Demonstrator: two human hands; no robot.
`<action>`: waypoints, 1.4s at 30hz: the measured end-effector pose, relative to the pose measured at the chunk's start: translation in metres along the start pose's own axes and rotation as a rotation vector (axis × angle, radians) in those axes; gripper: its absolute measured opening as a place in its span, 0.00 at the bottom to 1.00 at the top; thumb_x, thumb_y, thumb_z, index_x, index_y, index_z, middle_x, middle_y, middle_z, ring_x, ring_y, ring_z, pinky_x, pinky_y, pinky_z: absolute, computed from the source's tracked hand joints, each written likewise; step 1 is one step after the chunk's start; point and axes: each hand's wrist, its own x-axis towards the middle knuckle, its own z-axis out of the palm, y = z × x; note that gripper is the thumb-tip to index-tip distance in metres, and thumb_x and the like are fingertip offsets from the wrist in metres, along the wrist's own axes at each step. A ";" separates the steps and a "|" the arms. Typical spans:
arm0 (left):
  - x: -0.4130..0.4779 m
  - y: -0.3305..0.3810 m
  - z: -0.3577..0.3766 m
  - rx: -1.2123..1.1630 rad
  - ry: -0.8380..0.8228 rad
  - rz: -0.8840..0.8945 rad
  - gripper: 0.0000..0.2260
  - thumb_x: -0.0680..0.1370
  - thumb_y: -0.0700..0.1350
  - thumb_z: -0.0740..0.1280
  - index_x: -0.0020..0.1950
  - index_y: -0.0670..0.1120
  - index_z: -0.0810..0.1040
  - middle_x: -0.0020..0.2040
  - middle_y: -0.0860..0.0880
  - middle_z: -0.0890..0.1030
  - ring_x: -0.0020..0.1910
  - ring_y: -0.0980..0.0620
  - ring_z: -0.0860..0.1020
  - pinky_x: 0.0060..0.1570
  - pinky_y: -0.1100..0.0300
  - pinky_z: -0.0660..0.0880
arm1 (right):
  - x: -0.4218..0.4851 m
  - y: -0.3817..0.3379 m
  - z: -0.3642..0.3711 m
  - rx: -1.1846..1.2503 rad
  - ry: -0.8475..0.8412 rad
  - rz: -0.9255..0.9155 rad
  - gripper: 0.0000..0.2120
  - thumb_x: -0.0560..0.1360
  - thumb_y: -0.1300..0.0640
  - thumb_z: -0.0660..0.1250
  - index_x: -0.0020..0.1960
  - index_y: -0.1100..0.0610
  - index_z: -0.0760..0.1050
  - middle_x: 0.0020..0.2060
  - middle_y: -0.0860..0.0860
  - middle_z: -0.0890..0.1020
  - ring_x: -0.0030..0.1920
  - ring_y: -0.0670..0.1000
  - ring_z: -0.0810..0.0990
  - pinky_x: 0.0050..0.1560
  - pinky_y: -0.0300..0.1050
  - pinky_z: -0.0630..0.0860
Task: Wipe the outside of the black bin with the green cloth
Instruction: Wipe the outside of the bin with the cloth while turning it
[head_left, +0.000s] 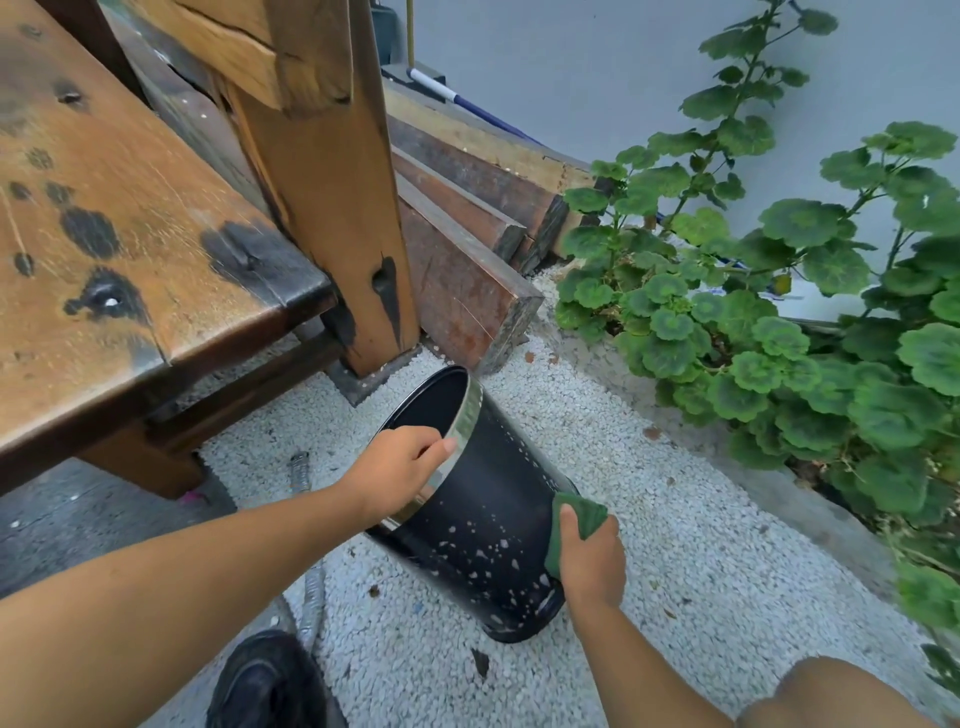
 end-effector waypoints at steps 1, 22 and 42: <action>0.000 0.003 0.002 0.015 -0.009 -0.007 0.20 0.83 0.53 0.59 0.33 0.47 0.61 0.29 0.51 0.63 0.29 0.53 0.61 0.31 0.58 0.60 | 0.003 0.001 -0.003 0.043 -0.016 0.011 0.19 0.79 0.39 0.63 0.55 0.55 0.68 0.46 0.54 0.80 0.40 0.54 0.76 0.38 0.47 0.70; 0.039 0.046 0.022 -0.466 0.224 -0.485 0.21 0.83 0.46 0.58 0.30 0.44 0.70 0.33 0.43 0.73 0.36 0.45 0.71 0.39 0.54 0.67 | -0.050 -0.149 -0.013 0.087 -0.205 -0.306 0.21 0.75 0.34 0.60 0.55 0.50 0.72 0.41 0.45 0.77 0.44 0.52 0.79 0.46 0.48 0.74; 0.032 0.056 0.015 -0.285 0.110 -0.453 0.22 0.81 0.47 0.60 0.29 0.47 0.59 0.26 0.51 0.58 0.25 0.51 0.56 0.28 0.59 0.54 | -0.003 0.005 -0.020 -0.170 -0.084 -0.048 0.25 0.80 0.36 0.59 0.60 0.58 0.70 0.35 0.47 0.72 0.38 0.53 0.75 0.37 0.47 0.69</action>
